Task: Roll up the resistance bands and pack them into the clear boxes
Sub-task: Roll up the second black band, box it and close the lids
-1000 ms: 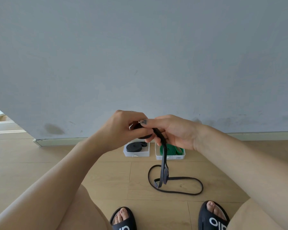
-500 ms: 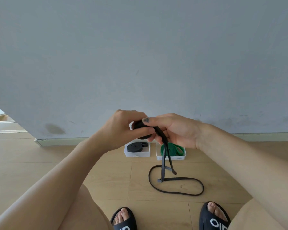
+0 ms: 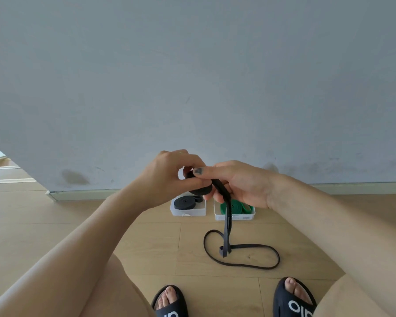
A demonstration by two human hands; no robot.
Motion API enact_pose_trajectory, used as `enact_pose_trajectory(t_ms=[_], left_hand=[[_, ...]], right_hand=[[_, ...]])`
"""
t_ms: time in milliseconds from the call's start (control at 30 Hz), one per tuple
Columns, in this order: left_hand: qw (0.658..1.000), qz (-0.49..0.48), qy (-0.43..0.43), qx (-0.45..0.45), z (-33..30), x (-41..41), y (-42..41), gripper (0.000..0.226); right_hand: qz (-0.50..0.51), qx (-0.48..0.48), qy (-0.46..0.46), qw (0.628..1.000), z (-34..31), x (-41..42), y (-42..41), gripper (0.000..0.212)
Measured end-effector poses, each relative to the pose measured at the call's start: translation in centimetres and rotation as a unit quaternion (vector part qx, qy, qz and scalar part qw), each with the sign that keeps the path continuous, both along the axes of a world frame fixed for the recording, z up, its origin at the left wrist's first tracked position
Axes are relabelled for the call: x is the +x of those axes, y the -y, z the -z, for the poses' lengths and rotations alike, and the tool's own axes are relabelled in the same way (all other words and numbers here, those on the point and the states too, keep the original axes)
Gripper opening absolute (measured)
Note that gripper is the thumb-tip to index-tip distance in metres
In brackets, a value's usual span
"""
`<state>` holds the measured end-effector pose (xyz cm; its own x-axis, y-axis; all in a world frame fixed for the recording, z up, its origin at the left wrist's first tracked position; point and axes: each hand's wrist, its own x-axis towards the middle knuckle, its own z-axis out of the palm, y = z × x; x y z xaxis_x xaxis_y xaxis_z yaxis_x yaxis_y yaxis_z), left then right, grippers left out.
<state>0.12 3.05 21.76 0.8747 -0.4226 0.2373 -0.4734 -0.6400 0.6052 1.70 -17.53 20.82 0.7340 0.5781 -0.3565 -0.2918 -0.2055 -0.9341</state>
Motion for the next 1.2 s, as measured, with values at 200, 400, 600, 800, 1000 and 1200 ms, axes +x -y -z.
enact_pose_trajectory(t_ms=[200, 400, 600, 800, 1000, 1200], left_hand=[[0.995, 0.001, -0.040, -0.097, -0.2, 0.2, -0.5, 0.003], [1.000, -0.002, -0.006, 0.011, 0.1, 0.0, -0.4, 0.019], [0.997, -0.015, -0.021, -0.073, -0.1, 0.1, -0.5, 0.010], [1.000, -0.009, -0.020, -0.009, 0.1, 0.0, -0.3, 0.012], [0.998, -0.015, -0.020, -0.062, -0.1, -0.1, 0.1, 0.007], [0.997, -0.004, -0.045, -0.059, -0.3, -0.2, -0.3, 0.007]], right_hand=[[-0.038, 0.081, -0.077, 0.993, -0.7, 0.3, 0.6, 0.034], [0.001, 0.013, -0.007, 1.000, 0.1, 0.0, -0.2, 0.040], [-0.023, 0.063, -0.079, 0.995, -0.7, 0.4, 0.6, 0.048], [0.010, 0.029, -0.029, 0.999, -0.4, 0.4, 0.6, 0.043], [-0.005, 0.024, -0.027, 0.999, -0.6, 0.5, 0.7, 0.060], [-0.022, 0.058, -0.054, 0.997, -0.6, 0.4, 1.1, 0.031]])
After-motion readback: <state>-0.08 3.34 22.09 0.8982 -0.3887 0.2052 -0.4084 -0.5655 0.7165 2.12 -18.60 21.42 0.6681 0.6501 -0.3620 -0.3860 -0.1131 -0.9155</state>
